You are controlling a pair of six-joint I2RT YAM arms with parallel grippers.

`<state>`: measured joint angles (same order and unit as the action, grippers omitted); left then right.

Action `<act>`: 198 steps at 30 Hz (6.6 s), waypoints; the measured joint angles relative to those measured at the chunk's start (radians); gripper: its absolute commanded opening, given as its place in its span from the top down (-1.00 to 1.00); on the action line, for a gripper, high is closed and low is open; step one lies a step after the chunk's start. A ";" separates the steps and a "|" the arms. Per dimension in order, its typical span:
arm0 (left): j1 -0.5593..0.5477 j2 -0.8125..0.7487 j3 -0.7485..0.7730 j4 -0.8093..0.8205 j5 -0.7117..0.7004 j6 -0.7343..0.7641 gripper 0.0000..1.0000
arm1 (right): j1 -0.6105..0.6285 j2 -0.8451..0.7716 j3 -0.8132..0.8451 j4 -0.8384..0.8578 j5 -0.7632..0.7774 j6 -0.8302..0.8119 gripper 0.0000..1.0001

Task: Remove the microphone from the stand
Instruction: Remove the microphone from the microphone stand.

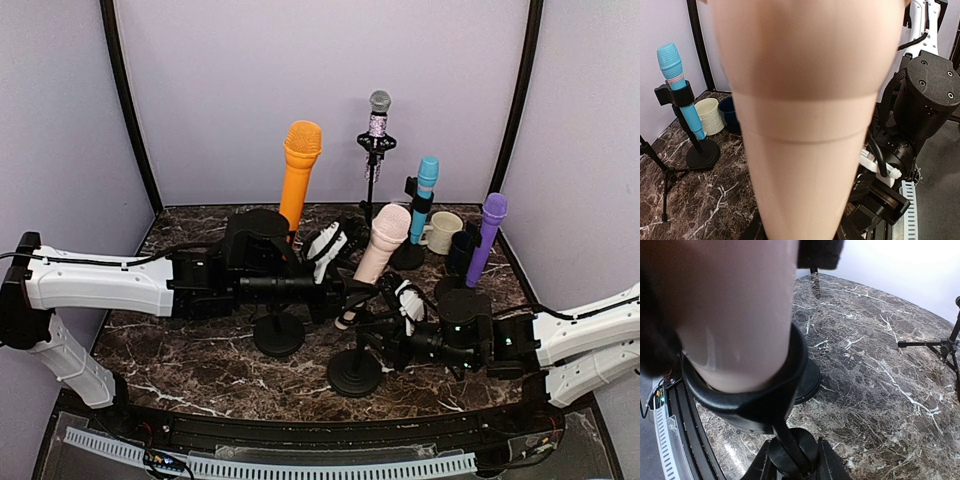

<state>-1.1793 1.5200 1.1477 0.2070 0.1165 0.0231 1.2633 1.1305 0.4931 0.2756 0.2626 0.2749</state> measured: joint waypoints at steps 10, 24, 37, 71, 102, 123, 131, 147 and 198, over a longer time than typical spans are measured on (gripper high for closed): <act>0.005 0.000 0.002 -0.001 0.006 0.000 1.00 | 0.000 0.006 0.001 0.006 0.001 0.000 1.00; 0.017 0.000 0.002 -0.001 0.007 -0.012 1.00 | -0.002 0.024 0.011 0.014 0.006 0.004 1.00; 0.025 0.000 0.014 -0.024 0.016 -0.016 1.00 | -0.003 0.030 0.014 0.018 0.008 0.007 1.00; 0.049 0.000 0.031 -0.052 0.041 -0.016 1.00 | -0.006 0.026 0.018 0.024 0.012 0.018 1.00; 0.052 0.000 0.035 -0.045 0.029 -0.038 1.00 | -0.001 0.027 0.012 0.028 0.008 0.068 1.00; 0.061 -0.011 -0.003 0.033 0.128 -0.048 1.00 | -0.001 -0.072 0.029 -0.076 -0.023 0.070 0.77; 0.064 -0.050 -0.101 0.171 0.243 -0.067 1.00 | 0.002 -0.120 0.027 -0.118 -0.089 0.079 0.23; 0.070 -0.058 -0.104 0.263 0.406 -0.072 1.00 | 0.002 -0.267 -0.043 -0.204 -0.161 0.127 -0.52; 0.077 -0.018 -0.181 0.293 0.460 -0.090 0.08 | 0.054 -0.162 0.085 -0.320 -0.154 0.011 1.00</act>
<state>-1.1027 1.5017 0.9665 0.4999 0.5770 -0.0673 1.3170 0.9684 0.5777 -0.0441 0.1081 0.2855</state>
